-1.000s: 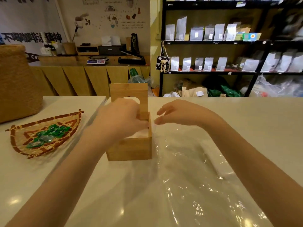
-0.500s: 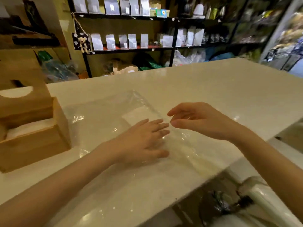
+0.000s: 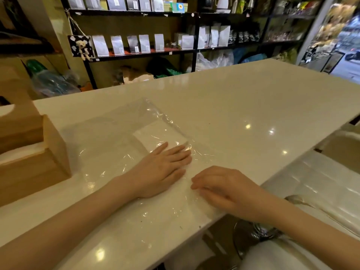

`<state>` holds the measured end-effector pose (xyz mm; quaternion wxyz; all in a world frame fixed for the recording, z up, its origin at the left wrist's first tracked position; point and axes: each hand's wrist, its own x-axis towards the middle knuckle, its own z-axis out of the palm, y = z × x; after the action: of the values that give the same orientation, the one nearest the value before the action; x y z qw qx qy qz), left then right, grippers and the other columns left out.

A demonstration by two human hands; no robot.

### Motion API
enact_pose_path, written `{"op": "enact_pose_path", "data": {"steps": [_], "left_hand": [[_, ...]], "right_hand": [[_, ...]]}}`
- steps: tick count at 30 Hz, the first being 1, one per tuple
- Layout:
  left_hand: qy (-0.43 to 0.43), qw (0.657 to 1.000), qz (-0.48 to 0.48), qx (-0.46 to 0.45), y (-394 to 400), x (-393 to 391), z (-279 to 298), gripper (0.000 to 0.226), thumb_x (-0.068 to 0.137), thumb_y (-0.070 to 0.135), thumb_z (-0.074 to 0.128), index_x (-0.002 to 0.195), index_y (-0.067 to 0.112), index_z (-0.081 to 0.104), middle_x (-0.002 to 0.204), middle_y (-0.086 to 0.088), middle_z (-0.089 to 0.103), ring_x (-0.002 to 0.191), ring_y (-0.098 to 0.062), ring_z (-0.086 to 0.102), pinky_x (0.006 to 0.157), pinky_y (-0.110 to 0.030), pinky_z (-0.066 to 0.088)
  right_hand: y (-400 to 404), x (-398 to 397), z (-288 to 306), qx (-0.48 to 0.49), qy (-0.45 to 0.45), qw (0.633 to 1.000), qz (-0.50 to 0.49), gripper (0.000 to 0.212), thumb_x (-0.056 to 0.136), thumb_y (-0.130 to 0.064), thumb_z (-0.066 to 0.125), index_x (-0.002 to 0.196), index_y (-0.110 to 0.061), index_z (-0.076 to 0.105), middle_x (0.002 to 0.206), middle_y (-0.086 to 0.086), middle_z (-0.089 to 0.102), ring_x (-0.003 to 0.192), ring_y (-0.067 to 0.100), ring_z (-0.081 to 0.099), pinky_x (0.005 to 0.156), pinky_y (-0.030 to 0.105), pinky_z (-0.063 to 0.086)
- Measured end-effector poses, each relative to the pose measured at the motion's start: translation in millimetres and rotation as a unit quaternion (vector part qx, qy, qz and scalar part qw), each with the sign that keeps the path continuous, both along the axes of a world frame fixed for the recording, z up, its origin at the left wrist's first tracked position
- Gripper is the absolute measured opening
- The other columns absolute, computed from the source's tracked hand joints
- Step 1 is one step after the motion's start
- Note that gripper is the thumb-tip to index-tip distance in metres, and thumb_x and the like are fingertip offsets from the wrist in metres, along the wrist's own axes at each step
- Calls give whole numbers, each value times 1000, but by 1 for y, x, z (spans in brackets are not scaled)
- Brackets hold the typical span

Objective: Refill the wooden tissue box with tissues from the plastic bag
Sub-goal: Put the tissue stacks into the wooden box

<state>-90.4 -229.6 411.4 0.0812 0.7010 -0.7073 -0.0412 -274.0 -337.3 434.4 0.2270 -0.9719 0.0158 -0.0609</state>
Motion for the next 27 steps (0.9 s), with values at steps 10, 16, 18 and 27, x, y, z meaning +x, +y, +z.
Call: {"op": "enact_pose_path", "data": {"steps": [10,16,18,27], "left_hand": [[196,977,38,-70,0,13,26,49,79,68,2,125,58,18,142,35,13,135,17,2,111,-9,-9],[167,968,161,-101,-1,54,26,96,65,80,-11,142,30,19,144,25,8,134,12,3,112,-18,-5],[154,961,216,-77,0,73,14,86,75,71,-6,144,25,17,150,18,7,131,11,3,110,-20,-5],[188,952,241,-23,4,84,-12,50,97,36,7,145,25,14,156,8,11,142,-3,10,111,-21,0]], "right_hand": [[10,29,-13,-91,-41,995,14,52,97,-38,19,133,-11,47,141,7,49,133,17,40,113,26,24],[9,78,-17,-123,25,992,-14,66,90,-38,18,146,-4,5,157,13,-2,140,14,-15,116,31,-10],[9,88,-23,-152,30,988,-17,66,93,-40,22,146,-3,5,157,14,0,141,19,-15,116,36,-11],[12,86,-20,-114,77,990,-25,86,79,-61,0,147,-9,2,158,5,-3,143,10,-12,117,31,-12]]}}
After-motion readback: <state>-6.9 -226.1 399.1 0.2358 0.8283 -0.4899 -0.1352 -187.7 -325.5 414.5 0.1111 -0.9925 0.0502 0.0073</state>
